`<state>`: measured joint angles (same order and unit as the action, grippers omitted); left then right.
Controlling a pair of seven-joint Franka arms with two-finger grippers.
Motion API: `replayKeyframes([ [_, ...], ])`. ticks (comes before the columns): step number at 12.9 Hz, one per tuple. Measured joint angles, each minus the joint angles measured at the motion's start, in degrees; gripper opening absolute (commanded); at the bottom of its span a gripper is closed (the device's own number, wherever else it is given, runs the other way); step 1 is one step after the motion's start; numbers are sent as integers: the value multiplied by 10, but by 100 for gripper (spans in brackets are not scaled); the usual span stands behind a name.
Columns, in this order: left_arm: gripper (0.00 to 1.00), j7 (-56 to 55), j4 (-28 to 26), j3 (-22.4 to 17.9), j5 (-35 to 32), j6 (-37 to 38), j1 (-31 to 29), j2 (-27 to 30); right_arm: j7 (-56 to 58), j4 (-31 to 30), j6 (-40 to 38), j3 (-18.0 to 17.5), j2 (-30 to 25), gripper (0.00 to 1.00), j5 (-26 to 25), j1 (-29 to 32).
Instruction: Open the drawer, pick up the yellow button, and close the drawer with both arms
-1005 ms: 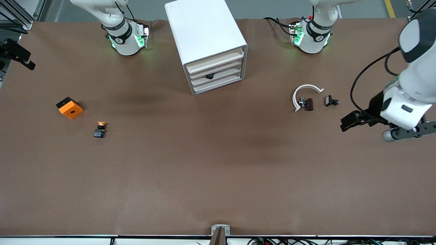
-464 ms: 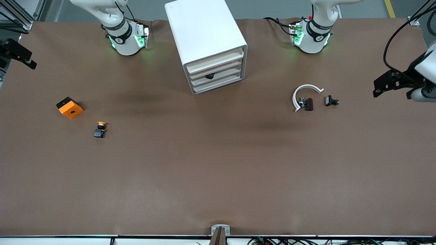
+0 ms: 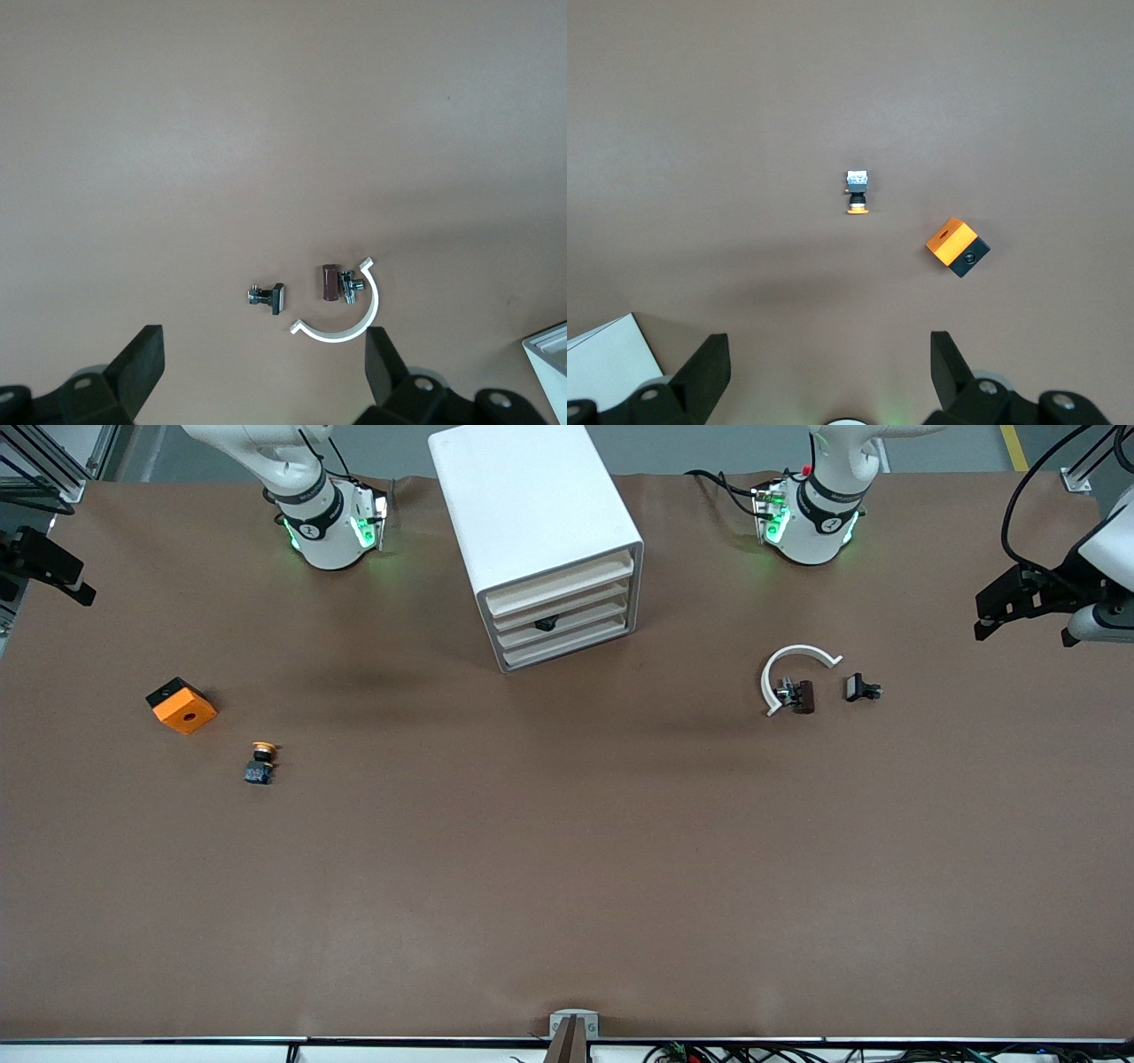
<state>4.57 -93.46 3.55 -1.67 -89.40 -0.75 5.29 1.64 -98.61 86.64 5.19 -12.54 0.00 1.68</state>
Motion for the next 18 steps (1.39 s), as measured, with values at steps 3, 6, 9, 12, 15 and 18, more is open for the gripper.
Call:
replayKeyframes([
  [3, 100, 0, -2, 0, 0, 0, 3, 1, 0, 0, -1, 0, 0, 100, 0, 0],
  [6, 100, 0, -3, 0, 0, 0, 5, 1, 0, 0, -2, -1, 0, 100, 0, 0],
  [9, 100, 0, -3, -1, 0, 1, 4, 2, 0, 0, -2, -1, 0, 100, 0, 0],
  [12, 100, 0, -3, -5, 0, 9, 1, 2, 0, 0, -2, -1, 0, 100, 0, 0],
  [15, 100, 0, 0, -8, 0, 12, -3, 2, 0, 0, -2, -1, 0, 100, 0, 0],
  [18, 100, 0, 10, -8, 0, 13, -3, -3, 0, 0, -2, -1, 0, 100, 0, 0],
])
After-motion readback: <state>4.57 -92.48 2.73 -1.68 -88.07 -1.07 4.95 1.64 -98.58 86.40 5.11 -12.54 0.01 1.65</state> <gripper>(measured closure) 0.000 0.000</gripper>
